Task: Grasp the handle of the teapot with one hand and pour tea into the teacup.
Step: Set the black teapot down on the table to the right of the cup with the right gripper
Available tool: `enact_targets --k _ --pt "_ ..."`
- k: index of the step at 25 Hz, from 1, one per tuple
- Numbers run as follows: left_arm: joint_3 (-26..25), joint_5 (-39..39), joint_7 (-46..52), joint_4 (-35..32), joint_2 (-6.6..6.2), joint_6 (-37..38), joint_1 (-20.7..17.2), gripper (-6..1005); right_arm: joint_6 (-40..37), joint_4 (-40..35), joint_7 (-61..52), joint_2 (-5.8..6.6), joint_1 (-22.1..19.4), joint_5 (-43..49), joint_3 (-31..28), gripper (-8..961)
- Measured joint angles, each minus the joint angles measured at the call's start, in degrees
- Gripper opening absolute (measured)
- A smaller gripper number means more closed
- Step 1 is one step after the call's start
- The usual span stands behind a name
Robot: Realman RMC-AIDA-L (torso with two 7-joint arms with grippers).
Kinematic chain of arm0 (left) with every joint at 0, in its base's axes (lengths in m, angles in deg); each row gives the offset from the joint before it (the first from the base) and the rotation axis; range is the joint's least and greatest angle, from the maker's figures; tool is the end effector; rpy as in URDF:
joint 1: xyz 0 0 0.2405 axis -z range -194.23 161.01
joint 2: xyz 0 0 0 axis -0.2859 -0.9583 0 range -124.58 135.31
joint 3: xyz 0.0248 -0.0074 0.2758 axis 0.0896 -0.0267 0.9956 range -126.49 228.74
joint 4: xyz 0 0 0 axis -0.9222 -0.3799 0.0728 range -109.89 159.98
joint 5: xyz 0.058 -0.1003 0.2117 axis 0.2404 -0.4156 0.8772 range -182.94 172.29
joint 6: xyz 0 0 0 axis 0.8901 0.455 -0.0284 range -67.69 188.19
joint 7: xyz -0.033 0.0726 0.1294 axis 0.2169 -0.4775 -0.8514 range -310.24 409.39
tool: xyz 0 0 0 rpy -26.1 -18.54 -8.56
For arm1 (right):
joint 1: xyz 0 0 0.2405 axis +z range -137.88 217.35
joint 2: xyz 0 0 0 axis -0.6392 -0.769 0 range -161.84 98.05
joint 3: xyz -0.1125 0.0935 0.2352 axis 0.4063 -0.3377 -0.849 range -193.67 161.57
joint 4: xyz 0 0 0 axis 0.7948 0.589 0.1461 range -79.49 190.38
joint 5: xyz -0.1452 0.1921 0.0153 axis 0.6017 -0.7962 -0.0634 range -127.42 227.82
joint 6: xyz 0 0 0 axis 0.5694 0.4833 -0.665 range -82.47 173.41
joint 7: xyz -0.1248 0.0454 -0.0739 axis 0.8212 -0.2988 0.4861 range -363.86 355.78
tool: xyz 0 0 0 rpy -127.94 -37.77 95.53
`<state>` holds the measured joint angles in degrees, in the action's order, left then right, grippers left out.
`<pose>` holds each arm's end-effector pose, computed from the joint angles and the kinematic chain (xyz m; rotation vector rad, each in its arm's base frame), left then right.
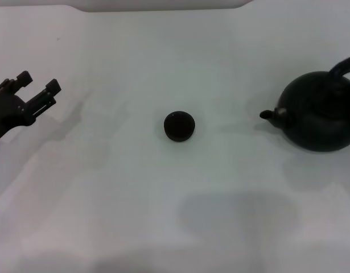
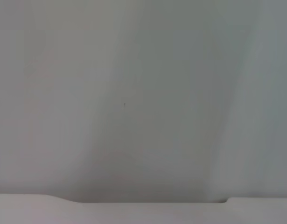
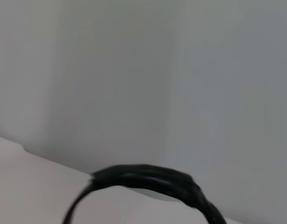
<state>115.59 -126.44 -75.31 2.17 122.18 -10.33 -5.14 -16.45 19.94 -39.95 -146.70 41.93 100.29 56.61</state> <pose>-0.3948 0.3014 -0.0217 -2.0328 -0.8152 -0.8451 0.4168 0.2871 0.0173 -1.9830 0.4378 0.5093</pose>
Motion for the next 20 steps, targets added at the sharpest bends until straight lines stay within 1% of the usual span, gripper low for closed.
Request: enact_targets --k 8,18,20 --pt "0.07 0.00 0.00 -0.03 -0.01 0.00 0.05 789 0.32 1.35 0.24 0.05 0.78 0.00 0.08 217" --pt "0.10 0.00 0.00 0.00 -0.13 0.00 0.27 790 -0.48 1.40 -0.47 -0.14 0.24 -0.50 -1.35 297" --pt "0.05 0.00 0.00 0.02 -0.16 0.00 0.30 790 -1.05 1.40 -0.99 -0.13 0.14 -0.37 -1.55 376"
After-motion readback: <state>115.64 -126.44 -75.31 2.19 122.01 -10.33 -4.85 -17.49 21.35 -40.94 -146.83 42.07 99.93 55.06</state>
